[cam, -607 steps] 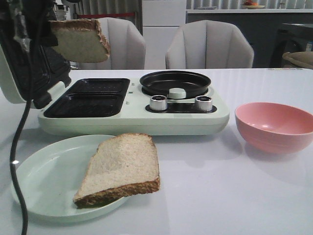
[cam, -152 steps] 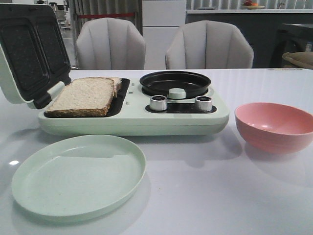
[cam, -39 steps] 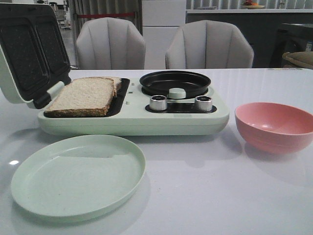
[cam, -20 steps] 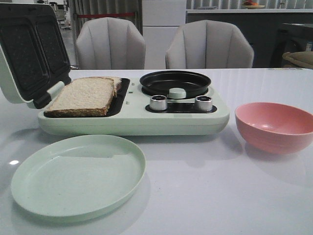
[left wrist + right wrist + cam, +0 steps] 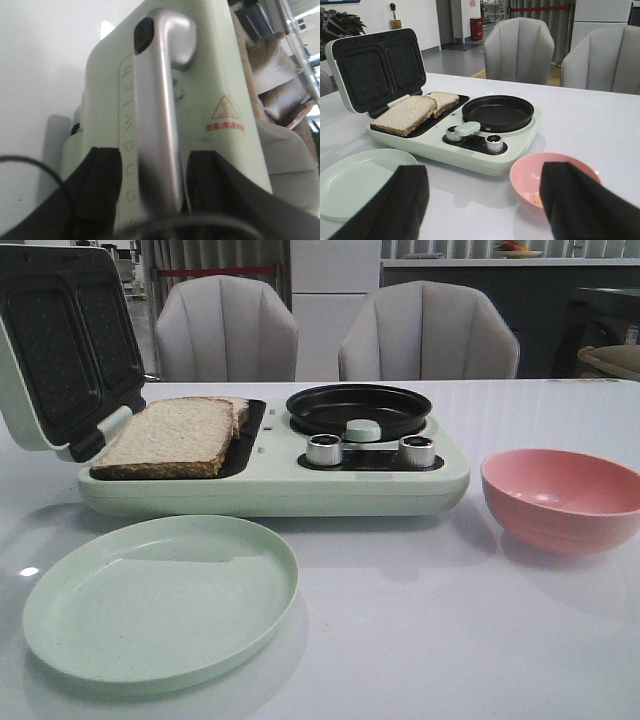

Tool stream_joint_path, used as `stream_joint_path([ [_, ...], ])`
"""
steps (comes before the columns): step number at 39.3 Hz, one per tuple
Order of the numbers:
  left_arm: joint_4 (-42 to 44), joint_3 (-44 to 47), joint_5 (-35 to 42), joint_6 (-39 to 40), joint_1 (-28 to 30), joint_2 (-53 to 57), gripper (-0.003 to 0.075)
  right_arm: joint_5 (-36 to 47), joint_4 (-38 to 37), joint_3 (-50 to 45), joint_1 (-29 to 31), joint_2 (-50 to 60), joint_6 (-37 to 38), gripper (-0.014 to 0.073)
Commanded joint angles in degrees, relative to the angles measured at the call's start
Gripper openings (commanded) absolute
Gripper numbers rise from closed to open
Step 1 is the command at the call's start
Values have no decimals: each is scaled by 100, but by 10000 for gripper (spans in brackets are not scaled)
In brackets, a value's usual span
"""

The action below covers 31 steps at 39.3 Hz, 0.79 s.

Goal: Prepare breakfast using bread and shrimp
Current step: 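Push the sandwich maker lid down over the bread with the left gripper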

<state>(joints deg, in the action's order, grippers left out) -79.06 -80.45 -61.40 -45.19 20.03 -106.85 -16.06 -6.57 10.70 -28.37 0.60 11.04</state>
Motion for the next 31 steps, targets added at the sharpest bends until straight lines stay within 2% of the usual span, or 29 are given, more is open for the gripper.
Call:
stream_joint_path([
  [1,-463,-168,-456,-233,-228,236,248,446,-40,157,33,-69,-17,561],
  [5,-489,-168,-454,-338,-473,236,106,446,-40,157,33,-69,-17,561],
  [16,-280,-168,-310,-504,-1438,236,117,446,-40,157,33,-69,-17,561],
  [24,1274,-168,588,-494,-2459,107,117,446,-40,157,33,-69,-17,561],
  [31,2072,-158,731,-442,-2993,-121,117,446,-40,157,33,-69,-17,561],
])
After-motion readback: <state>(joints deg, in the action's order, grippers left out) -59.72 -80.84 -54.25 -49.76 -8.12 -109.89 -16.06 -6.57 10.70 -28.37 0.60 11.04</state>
